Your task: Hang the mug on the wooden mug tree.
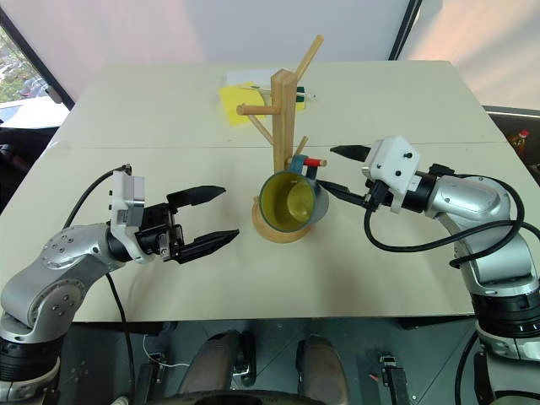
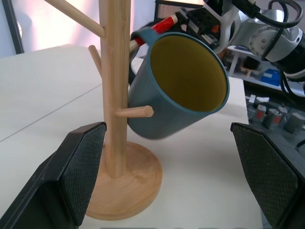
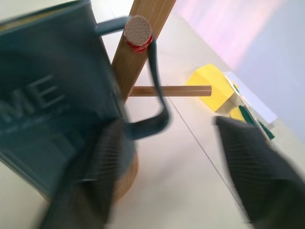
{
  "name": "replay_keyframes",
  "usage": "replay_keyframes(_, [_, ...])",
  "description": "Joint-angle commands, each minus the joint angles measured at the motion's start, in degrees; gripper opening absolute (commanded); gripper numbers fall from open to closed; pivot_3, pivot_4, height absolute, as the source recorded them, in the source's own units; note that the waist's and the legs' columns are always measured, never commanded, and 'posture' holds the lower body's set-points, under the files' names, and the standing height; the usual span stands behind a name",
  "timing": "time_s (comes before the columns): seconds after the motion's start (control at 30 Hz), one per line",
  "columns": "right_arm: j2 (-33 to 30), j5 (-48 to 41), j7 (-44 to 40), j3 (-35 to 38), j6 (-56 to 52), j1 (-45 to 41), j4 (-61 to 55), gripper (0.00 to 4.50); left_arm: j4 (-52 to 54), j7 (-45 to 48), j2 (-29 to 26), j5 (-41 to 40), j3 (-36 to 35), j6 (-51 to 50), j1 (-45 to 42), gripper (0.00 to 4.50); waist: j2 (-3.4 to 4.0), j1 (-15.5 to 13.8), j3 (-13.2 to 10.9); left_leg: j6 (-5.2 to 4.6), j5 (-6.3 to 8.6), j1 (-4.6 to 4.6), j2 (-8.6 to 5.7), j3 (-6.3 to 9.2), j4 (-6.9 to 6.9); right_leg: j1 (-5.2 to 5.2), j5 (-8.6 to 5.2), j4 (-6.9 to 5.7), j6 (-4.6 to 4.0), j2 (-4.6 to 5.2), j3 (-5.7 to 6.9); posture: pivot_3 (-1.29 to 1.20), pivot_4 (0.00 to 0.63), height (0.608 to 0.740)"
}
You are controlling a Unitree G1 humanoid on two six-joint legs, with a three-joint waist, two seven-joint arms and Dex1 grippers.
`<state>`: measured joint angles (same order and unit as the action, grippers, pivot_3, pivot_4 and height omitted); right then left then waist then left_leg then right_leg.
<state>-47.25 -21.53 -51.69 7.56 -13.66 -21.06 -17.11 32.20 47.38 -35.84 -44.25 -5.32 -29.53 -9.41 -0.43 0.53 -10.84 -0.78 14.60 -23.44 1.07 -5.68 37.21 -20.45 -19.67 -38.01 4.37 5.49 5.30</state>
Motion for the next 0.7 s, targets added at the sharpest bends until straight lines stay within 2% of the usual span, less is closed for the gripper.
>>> replay_keyframes(0.03, [0.17,-2.31,1.94,6.76,0.05,0.84,1.77,3.31,0.76,-1.1,-0.18,-0.31,-1.43,0.16,-0.54,4.5,-0.01,-0.09,0.0,0.0,0.0,0.0,0.0,0.0,0.0,0.01,0.0,0.0,0.0,0.0,0.0,0.0,0.15,0.73])
replay_keyframes(0.17, [2.57,-5.86,3.83,13.31,-1.28,3.33,8.03,3.31,-2.61,-5.18,0.57,1.77,-2.83,0.01,-0.03,4.5,-0.02,-0.08,0.0,-0.01,0.0,0.01,-0.01,0.0,0.02,0.04,0.0,0.0,0.0,0.0,0.01,0.0,0.15,0.73])
replay_keyframes(0.27, [6.53,-6.68,6.42,15.69,-0.47,5.54,13.32,3.31,-7.99,-9.7,1.82,6.81,-5.7,3.45,1.27,4.5,-0.04,0.05,0.01,-0.05,0.02,0.06,-0.01,0.01,0.02,0.08,0.0,-0.03,0.0,-0.01,0.01,0.0,0.15,0.73])
replay_keyframes(0.33, [8.24,-5.58,7.73,15.41,0.77,5.9,15.26,3.31,-10.22,-11.4,2.78,8.13,-6.83,4.28,1.73,4.5,0.01,0.32,-0.02,-0.14,0.06,0.05,-0.01,-0.01,0.02,0.03,0.0,-0.07,0.0,-0.01,0.01,0.0,0.15,0.73])
replay_keyframes(0.53, [18.56,-2.05,12.75,11.24,7.39,6.13,22.6,3.31,-20.82,-19.97,9.09,16.7,-10.19,12.74,4.79,4.5,0.01,0.32,0.0,-0.1,0.04,0.08,0.03,-0.02,-0.01,0.0,0.0,-0.12,0.0,-0.05,0.01,0.0,0.15,0.73])
replay_keyframes(0.7, [21.45,-0.51,12.75,8.65,10.22,5.77,25.55,3.31,-22.82,-22.34,12.38,19.08,-10.79,16.05,7.29,4.5,-0.01,0.04,0.0,0.0,-0.02,0.0,-0.02,-0.04,0.02,-0.03,0.01,-0.1,0.02,0.03,0.01,0.0,0.15,0.73])
